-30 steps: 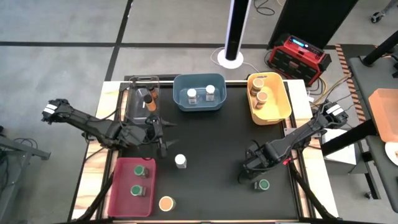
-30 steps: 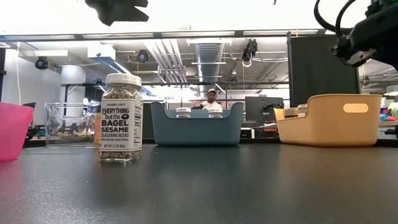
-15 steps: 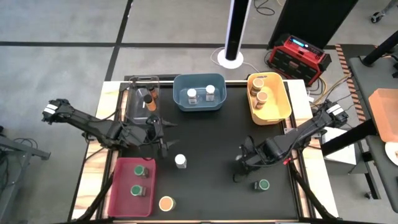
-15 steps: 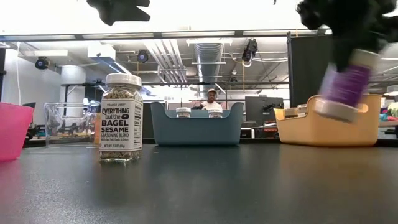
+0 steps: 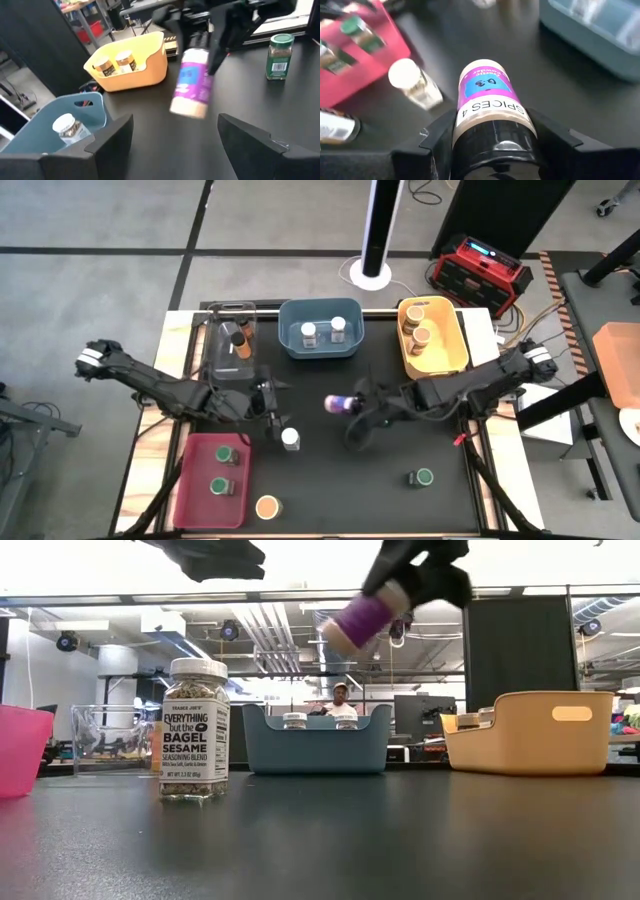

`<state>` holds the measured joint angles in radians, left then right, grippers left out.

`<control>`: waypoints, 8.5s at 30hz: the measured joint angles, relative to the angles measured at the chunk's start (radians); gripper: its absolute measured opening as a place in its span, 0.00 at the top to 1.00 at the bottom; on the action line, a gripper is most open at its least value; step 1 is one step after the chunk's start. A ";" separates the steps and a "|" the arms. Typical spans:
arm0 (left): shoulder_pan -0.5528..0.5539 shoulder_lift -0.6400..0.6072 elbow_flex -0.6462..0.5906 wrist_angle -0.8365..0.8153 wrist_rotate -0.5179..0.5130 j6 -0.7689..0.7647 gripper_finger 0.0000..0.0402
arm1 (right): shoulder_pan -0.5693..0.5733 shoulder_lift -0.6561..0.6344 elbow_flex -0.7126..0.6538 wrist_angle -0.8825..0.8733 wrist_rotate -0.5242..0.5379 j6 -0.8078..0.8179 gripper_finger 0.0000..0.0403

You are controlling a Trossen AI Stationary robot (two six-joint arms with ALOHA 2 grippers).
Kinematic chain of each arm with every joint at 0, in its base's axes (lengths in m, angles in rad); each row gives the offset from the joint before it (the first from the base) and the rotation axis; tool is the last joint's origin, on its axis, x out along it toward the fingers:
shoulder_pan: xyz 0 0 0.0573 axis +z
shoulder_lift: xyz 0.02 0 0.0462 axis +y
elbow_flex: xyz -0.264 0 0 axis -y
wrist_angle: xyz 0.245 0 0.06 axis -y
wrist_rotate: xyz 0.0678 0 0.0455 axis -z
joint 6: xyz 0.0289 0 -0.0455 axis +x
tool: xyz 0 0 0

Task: Sort spices by type
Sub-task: Put the black seasoning bottle into the transparent bin

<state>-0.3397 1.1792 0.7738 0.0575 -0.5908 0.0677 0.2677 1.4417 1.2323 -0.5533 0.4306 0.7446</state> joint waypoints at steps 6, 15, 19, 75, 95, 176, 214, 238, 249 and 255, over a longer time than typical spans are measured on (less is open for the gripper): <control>0.000 0.024 0.000 0.057 0.001 0.049 0.32 | -0.059 0.000 -0.017 0.175 0.034 -0.149 0.50; 0.002 0.116 0.000 0.212 -0.003 0.175 0.32 | -0.089 0.000 -0.027 0.229 0.026 -0.181 0.49; 0.009 0.169 0.000 0.310 -0.006 0.257 0.32 | -0.087 0.000 -0.027 0.237 0.006 -0.179 0.49; 0.087 0.263 0.000 0.276 0.057 0.256 0.38 | -0.084 0.243 0.391 -0.091 -0.154 -0.599 0.49; 0.087 0.264 0.000 0.339 0.050 0.269 0.50 | -0.058 0.132 0.396 -0.061 -0.121 -0.609 0.18; 0.109 0.203 -0.004 0.788 0.458 0.339 0.53 | -0.033 0.165 -0.206 1.628 -0.277 -1.172 0.43; 0.104 0.095 -0.001 0.320 0.178 0.131 0.28 | 0.069 -0.180 -0.193 0.597 0.317 -1.001 0.55; 0.155 0.118 0.000 0.422 0.189 0.046 0.28 | 0.081 0.232 0.291 -0.111 0.670 -0.930 0.55; 0.162 0.120 0.000 0.439 0.216 -0.008 0.28 | 0.074 0.255 0.337 -0.117 0.673 -0.939 0.55; 0.163 0.129 0.000 0.494 0.216 -0.008 0.28 | 0.072 0.258 0.340 -0.115 0.672 -0.938 0.54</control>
<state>-0.1769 1.3084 0.7738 0.5514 -0.3744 0.0596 0.3401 1.7000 1.5719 -0.6685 1.1030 -0.1932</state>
